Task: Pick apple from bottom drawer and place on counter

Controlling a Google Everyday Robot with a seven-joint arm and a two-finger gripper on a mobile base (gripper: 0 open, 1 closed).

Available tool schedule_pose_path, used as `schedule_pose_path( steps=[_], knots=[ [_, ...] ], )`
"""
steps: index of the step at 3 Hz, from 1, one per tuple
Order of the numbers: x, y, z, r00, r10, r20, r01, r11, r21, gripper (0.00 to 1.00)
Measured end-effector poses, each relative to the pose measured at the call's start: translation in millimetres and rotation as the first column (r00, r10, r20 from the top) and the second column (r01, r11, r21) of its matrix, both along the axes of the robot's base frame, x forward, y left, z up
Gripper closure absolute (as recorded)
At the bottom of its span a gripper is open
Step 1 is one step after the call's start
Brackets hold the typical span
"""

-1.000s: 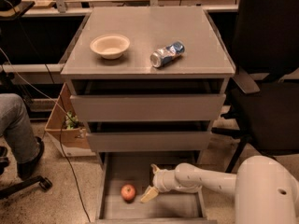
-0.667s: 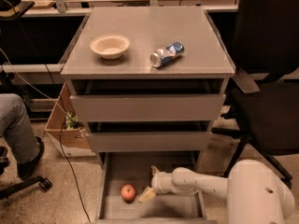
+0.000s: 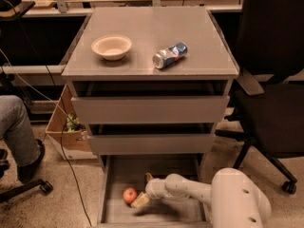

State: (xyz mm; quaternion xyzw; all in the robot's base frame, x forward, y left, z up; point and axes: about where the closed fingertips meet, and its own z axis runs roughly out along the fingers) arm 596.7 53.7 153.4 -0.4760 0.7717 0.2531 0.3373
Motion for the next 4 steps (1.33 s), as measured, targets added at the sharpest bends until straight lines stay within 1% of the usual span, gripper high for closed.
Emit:
schedule_pose_path(
  steps=[1,2,3,4],
  knots=[
    [1,32,-35,0.9988,0.011,-0.048,-0.009,0.999,0.042,0.03],
    [-2,44,-51,0.9972,0.015,-0.073,-0.011,0.998,0.059,0.26],
    [-2,44,-47,0.9972,0.015,-0.073,-0.011,0.998,0.059,0.50],
    [-7,53,-9,0.9979,0.037,-0.053,-0.031,0.993,0.111,0.81]
  ],
)
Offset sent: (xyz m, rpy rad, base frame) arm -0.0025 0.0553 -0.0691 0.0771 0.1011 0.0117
